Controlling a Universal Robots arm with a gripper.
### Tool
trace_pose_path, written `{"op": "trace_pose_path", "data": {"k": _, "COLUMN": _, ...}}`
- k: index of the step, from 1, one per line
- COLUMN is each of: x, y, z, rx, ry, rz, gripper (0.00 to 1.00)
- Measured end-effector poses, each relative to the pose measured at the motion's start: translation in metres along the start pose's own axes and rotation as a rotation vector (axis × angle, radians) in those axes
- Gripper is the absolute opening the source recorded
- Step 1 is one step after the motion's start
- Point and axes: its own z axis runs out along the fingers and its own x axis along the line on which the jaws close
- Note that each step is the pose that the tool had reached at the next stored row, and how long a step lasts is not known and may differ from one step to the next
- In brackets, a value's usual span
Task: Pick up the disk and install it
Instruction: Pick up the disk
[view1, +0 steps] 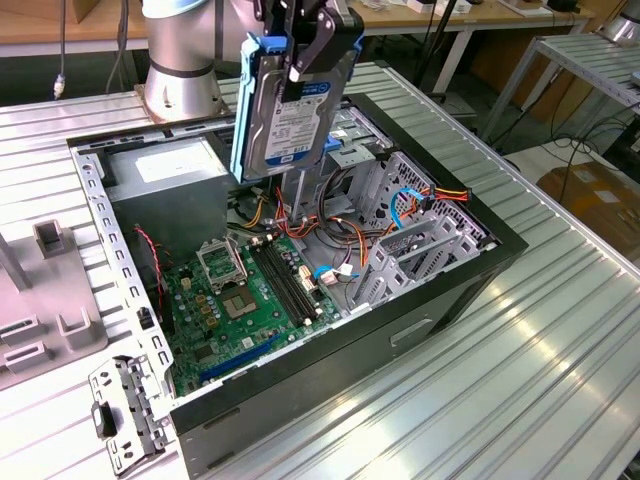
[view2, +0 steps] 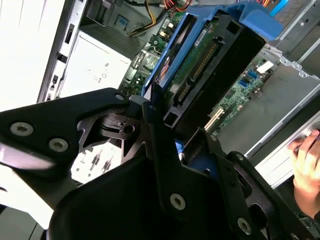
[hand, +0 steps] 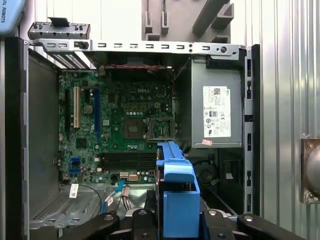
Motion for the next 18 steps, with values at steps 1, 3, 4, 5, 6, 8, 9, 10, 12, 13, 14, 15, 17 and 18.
{"op": "trace_pose_path", "data": {"k": 1, "x": 0.0002, "y": -0.0006, "z": 0.0000, "rx": 0.0000, "ry": 0.0000, "rz": 0.000, "gripper": 0.37}}
{"op": "trace_pose_path", "data": {"k": 3, "x": 0.0006, "y": -0.0023, "z": 0.0001, "rx": 0.0000, "ry": 0.0000, "rz": 0.000, "gripper": 0.37}}
{"op": "trace_pose_path", "data": {"k": 4, "x": 0.0008, "y": -0.0031, "z": 0.0001, "rx": -0.0001, "ry": 0.0000, "rz": 0.000, "gripper": 0.37}}
{"op": "trace_pose_path", "data": {"k": 5, "x": 0.0011, "y": -0.0041, "z": 0.0001, "rx": -0.0001, "ry": 0.0000, "rz": 0.000, "gripper": 0.37}}
{"op": "trace_pose_path", "data": {"k": 6, "x": 0.0014, "y": -0.0058, "z": 0.0001, "rx": -0.0002, "ry": 0.0001, "rz": 0.000, "gripper": 0.37}}
{"op": "trace_pose_path", "data": {"k": 8, "x": 0.0023, "y": -0.0078, "z": 0.0000, "rx": -0.0002, "ry": 0.0001, "rz": 0.000, "gripper": 0.37}}
{"op": "trace_pose_path", "data": {"k": 9, "x": 0.0028, "y": -0.0082, "z": 0.0000, "rx": -0.0003, "ry": 0.0001, "rz": 0.000, "gripper": 0.37}}
{"op": "trace_pose_path", "data": {"k": 10, "x": 0.0043, "y": -0.0089, "z": -0.0001, "rx": -0.0002, "ry": 0.0000, "rz": 0.000, "gripper": 0.37}}
{"op": "trace_pose_path", "data": {"k": 12, "x": 0.0065, "y": -0.0094, "z": -0.0003, "rx": -0.0003, "ry": 0.0001, "rz": 0.000, "gripper": 0.37}}
{"op": "trace_pose_path", "data": {"k": 13, "x": 0.0087, "y": -0.0098, "z": -0.0004, "rx": -0.0002, "ry": 0.0000, "rz": 0.000, "gripper": 0.37}}
{"op": "trace_pose_path", "data": {"k": 14, "x": 0.0103, "y": -0.0100, "z": -0.0005, "rx": -0.0002, "ry": 0.0000, "rz": 0.000, "gripper": 0.37}}
{"op": "trace_pose_path", "data": {"k": 15, "x": 0.0114, "y": -0.0102, "z": -0.0006, "rx": -0.0002, "ry": 0.0000, "rz": 0.000, "gripper": 0.37}}
{"op": "trace_pose_path", "data": {"k": 17, "x": 0.0140, "y": -0.0105, "z": -0.0008, "rx": -0.0002, "ry": 0.0001, "rz": 0.000, "gripper": 0.37}}
{"op": "trace_pose_path", "data": {"k": 18, "x": 0.0150, "y": -0.0106, "z": -0.0009, "rx": -0.0002, "ry": 0.0000, "rz": 0.000, "gripper": 0.37}}
